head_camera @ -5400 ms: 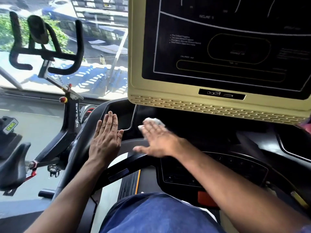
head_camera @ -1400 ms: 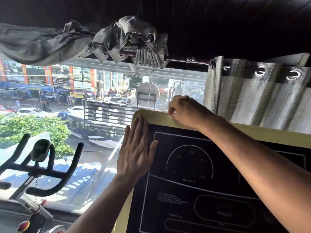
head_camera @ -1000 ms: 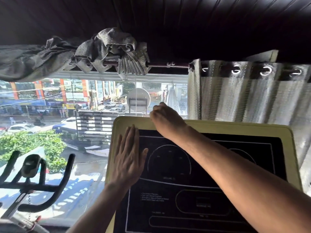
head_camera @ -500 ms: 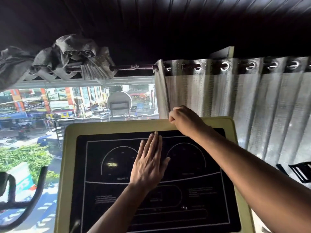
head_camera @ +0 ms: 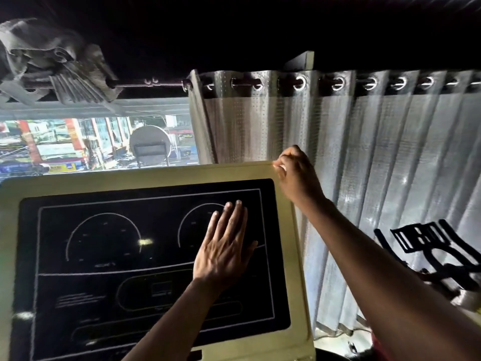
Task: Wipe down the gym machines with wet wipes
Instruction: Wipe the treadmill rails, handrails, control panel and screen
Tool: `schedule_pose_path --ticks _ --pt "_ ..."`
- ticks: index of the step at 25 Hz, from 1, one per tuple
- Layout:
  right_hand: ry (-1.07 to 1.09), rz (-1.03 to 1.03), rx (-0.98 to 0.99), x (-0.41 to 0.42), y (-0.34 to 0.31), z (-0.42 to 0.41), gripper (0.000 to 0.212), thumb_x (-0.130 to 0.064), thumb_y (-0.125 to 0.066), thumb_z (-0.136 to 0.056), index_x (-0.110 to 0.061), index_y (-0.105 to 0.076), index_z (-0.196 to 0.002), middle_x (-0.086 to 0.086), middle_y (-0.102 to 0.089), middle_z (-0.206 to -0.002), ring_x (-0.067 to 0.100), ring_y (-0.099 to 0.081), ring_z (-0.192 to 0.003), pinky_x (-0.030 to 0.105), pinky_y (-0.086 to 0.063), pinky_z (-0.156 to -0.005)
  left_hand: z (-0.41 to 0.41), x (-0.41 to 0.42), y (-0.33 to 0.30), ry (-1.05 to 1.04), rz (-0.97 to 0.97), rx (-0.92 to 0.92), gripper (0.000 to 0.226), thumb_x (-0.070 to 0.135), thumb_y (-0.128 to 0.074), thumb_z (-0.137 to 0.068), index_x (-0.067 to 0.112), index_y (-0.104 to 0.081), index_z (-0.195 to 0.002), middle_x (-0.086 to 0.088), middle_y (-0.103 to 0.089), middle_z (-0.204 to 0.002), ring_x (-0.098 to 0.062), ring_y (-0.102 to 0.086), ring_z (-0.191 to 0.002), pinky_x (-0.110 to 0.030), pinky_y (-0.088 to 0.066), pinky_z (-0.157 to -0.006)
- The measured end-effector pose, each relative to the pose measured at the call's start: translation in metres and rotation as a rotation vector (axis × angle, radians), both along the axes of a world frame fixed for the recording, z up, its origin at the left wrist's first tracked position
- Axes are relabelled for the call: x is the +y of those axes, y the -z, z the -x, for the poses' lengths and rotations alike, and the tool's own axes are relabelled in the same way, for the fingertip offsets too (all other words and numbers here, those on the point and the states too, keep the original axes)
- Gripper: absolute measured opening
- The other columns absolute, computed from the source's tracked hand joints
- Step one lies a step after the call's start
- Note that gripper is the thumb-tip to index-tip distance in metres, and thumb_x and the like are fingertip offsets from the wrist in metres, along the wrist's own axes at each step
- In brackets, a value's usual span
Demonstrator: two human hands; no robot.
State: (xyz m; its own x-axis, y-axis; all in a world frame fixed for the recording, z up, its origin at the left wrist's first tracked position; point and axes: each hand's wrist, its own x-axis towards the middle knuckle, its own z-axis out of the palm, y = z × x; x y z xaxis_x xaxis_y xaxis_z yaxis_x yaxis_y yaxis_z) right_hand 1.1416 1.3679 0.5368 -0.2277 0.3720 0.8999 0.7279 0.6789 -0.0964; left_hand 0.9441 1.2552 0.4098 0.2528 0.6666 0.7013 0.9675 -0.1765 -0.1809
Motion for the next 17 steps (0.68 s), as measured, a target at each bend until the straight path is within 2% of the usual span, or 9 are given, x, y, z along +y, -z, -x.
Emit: schedule_pose_path --ticks 3,5,8,12,15,17 --pt "-0.001 0.063 0.204 0.0 0.021 -0.01 0.007 0.004 -0.068 -0.084 0.001 -0.069 -0.09 0.017 -0.063 -0.096 0.035 -0.065 -0.086 0.039 -0.052 -0.081 0.0 0.002 0.001 -0.043 -0.004 0.025 0.074 0.051 -0.038 -0.107 0.005 -0.023 -0.162 -0.012 -0.012 -0.172 -0.029 -0.008 -0.16 -0.049 -0.015 -0.129" --pt "-0.021 0.16 0.276 -0.003 0.04 -0.02 0.008 0.002 -0.071 -0.086 -0.004 -0.07 -0.091 0.013 -0.065 -0.097 0.031 -0.067 -0.087 0.047 -0.057 -0.081 -0.003 0.002 0.001 -0.067 0.014 0.023 0.074 0.052 -0.034 -0.107 0.006 -0.02 -0.163 -0.011 -0.009 -0.173 -0.027 -0.004 -0.16 -0.048 -0.012 -0.129" --pt "-0.063 0.167 0.258 -0.016 0.069 -0.031 0.01 0.003 -0.071 -0.087 -0.005 -0.07 -0.091 0.011 -0.063 -0.095 0.028 -0.067 -0.084 0.045 -0.058 -0.077 -0.006 0.001 0.003 -0.094 0.025 0.027 0.075 0.053 -0.033 -0.107 0.006 -0.018 -0.163 -0.011 -0.007 -0.173 -0.027 -0.002 -0.16 -0.048 -0.01 -0.13" --pt "-0.077 0.082 0.208 -0.046 0.114 -0.036 0.006 0.002 -0.064 -0.095 0.001 -0.069 -0.098 0.012 -0.056 -0.094 0.027 -0.063 -0.081 0.035 -0.055 -0.077 -0.007 0.0 0.001 -0.102 0.028 0.022 0.075 0.052 -0.035 -0.106 0.007 -0.017 -0.164 -0.01 -0.005 -0.173 -0.026 0.0 -0.16 -0.048 -0.009 -0.13" --pt "-0.095 0.13 0.188 -0.078 0.164 -0.043 0.016 -0.002 -0.057 -0.102 0.005 -0.068 -0.111 0.012 -0.058 -0.098 0.026 -0.063 -0.089 0.034 -0.055 -0.08 -0.011 -0.008 0.009 -0.108 0.054 -0.011 0.076 0.052 -0.033 -0.106 0.006 -0.015 -0.164 -0.01 -0.003 -0.173 -0.025 0.001 -0.16 -0.049 -0.009 -0.129" --pt "-0.057 0.181 0.169 -0.1 0.198 -0.05 0.018 0.0 -0.059 -0.099 0.004 -0.07 -0.113 0.011 -0.063 -0.102 0.024 -0.066 -0.094 0.032 -0.056 -0.084 -0.013 -0.02 0.028 -0.125 0.082 -0.007 0.077 0.053 -0.032 -0.107 0.006 -0.013 -0.164 -0.012 -0.001 -0.173 -0.025 0.001 -0.16 -0.049 -0.008 -0.13"
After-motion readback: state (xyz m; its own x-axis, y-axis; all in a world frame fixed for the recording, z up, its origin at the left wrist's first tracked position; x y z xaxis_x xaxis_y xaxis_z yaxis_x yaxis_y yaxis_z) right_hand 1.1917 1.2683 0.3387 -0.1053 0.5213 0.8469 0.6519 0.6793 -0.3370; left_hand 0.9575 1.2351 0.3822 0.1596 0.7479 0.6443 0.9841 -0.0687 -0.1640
